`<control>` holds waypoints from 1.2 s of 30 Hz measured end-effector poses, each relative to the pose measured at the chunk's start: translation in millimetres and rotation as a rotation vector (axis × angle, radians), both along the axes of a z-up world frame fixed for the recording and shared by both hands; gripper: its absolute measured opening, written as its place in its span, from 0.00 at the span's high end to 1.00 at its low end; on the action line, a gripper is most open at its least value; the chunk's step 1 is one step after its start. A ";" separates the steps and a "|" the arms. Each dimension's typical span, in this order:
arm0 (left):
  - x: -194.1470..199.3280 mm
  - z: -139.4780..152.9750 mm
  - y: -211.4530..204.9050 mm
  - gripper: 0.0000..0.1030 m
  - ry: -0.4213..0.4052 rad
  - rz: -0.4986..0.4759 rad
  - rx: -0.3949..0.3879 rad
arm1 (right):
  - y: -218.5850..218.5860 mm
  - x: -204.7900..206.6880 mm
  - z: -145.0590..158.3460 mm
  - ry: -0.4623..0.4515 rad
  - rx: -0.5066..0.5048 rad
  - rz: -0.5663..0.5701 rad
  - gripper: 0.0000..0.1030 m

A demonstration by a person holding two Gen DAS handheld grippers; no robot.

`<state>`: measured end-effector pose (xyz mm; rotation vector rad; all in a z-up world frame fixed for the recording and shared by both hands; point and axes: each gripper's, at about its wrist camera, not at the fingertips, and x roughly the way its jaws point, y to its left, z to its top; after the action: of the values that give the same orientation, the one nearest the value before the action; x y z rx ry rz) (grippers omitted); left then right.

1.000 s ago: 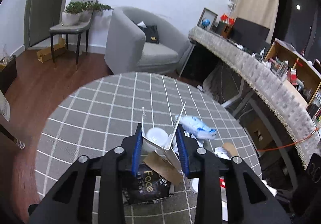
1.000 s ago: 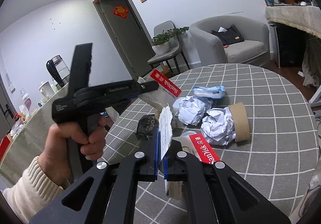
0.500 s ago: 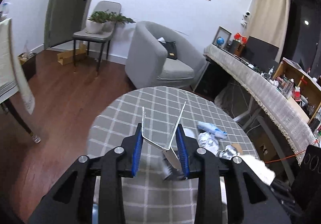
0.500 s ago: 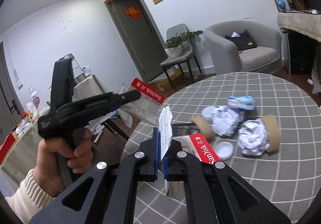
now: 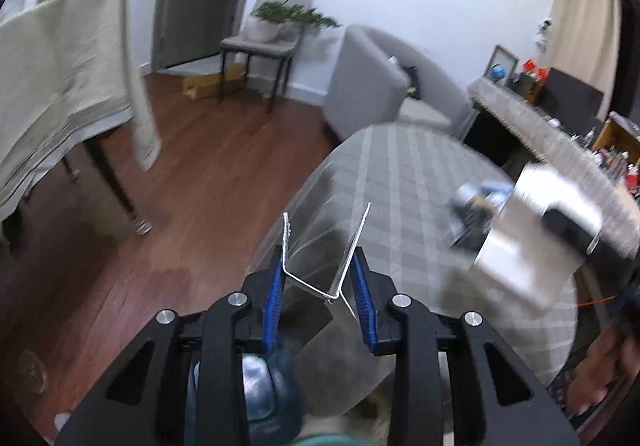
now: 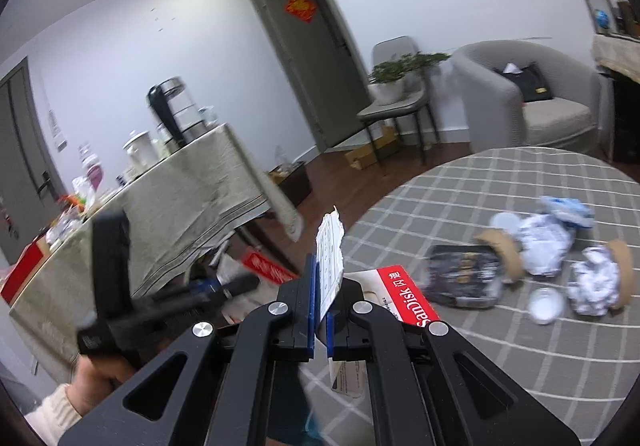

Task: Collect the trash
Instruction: 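Carry both held items over the teal bin and open both tools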

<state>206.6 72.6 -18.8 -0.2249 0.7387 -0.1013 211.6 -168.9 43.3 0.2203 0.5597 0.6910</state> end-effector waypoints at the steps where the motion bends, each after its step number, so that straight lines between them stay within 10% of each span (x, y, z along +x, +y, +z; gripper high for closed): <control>1: -4.6 -8.8 7.1 0.66 0.020 0.014 0.003 | 7.3 -0.9 -0.1 0.003 -0.002 0.014 0.96; 36: -28.4 -184.0 105.2 0.49 0.507 0.038 -0.078 | 192.5 7.6 -90.0 0.255 -0.240 0.219 0.96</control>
<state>178.2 177.8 -202.9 -0.3450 1.2359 -0.0357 219.2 23.6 -46.7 0.0218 0.9144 0.8060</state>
